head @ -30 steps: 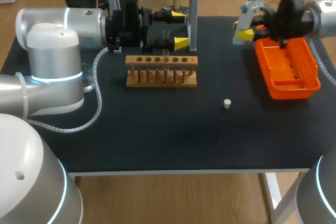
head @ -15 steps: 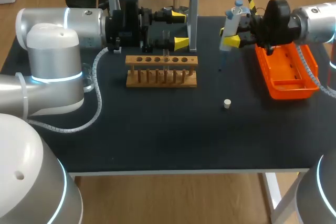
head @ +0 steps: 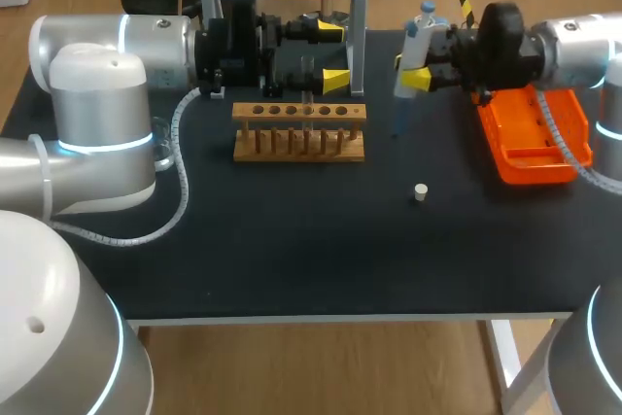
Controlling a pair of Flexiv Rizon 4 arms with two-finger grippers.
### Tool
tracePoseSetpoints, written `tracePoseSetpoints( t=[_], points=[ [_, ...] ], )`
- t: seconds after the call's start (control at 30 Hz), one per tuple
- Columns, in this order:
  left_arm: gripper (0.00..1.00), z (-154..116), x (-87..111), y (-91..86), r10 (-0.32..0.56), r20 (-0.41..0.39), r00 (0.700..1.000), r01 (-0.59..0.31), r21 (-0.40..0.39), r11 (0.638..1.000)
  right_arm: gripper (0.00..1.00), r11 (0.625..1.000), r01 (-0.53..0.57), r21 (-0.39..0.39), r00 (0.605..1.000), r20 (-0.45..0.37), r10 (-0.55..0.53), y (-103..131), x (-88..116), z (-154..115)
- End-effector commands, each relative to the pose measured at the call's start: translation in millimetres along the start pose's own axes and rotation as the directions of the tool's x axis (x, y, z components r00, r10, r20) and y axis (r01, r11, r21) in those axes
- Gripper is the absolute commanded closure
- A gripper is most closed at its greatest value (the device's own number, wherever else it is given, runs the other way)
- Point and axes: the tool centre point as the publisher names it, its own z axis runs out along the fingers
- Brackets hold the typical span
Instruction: Invert the test tube, pick up the pipette, mount the tip to pipette, aspirate from beaker and dispense into the tube, eject the tip, return the pipette, and cap with the stopper.
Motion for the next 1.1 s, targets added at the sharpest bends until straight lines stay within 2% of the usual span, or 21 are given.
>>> tracePoseSetpoints(
  t=[0.03, 0.43, 1.1],
  points=[
    [0.0, 0.3, -0.4, -0.5, -0.001, 0.0, 1.0, 0.001, -0.003, 1.0, 1.0, 1.0, -0.005, 0.004, 1.0, -0.003, 0.005, -0.7, -1.7, 13.6],
    [0.0, -4.1, 4.4, -0.5, 0.016, 0.065, 0.998, -0.018, 0.025, 1.0, 1.0, 1.0, -0.011, 0.003, 0.999, -0.048, 0.011, -3.4, -3.8, 44.6],
    [0.0, -4.9, 5.0, 0.5, 0.016, 0.061, 0.998, -0.018, 0.033, 0.999, 1.0, 1.0, -0.021, 0.02, 0.997, -0.07, 0.023, -10.7, -10.5, 77.8]
  ],
)
